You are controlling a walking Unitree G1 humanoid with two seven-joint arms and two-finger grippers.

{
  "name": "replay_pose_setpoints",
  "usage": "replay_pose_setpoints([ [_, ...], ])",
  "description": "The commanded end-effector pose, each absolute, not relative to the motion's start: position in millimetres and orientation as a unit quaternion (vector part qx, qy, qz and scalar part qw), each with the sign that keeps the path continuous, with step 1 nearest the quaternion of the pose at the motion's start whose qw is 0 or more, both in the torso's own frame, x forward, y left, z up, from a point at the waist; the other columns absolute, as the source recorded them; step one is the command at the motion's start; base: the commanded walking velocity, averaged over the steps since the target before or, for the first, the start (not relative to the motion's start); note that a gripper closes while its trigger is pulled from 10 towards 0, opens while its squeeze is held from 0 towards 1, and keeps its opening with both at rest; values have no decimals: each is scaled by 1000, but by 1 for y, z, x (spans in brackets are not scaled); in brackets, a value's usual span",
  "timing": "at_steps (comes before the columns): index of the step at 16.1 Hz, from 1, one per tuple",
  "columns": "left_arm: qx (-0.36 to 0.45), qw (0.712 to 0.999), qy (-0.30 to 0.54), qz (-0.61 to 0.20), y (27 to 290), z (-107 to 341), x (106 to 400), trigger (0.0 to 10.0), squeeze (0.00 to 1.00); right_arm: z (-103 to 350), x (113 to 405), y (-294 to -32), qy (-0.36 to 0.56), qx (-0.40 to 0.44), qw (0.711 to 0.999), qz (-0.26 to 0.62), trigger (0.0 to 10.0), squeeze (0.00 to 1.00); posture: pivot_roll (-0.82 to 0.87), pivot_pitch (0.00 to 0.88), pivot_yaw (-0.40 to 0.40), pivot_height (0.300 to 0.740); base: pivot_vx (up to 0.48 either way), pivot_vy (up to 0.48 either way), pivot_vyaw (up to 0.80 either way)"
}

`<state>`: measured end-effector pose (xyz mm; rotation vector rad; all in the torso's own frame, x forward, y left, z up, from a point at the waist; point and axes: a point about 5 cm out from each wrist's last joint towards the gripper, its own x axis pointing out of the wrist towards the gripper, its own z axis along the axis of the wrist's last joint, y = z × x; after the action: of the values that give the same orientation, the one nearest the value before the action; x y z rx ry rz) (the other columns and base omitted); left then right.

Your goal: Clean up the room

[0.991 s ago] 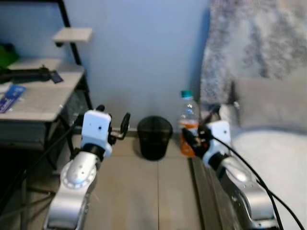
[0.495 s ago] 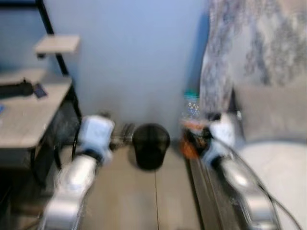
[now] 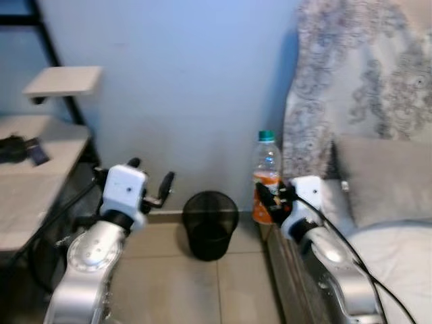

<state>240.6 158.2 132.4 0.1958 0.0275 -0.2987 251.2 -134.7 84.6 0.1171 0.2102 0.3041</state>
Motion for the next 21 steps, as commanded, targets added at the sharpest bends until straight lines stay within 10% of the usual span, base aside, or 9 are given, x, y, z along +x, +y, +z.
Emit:
replay_pose_setpoints([
  [1, 108, 983, 8, -148, 162, 137, 242, 10000, 0, 90, 255, -135, 93, 57, 983, 147, 10000, 0, 4, 0, -7, 740, 390, 0, 0],
  [21, 104, 978, 25, -179, 160, 135, 240, 10000, 0, 87, 258, -132, 121, 56, 975, 178, 10000, 0, 13, 0, -9, 740, 350, 0, 0],
])
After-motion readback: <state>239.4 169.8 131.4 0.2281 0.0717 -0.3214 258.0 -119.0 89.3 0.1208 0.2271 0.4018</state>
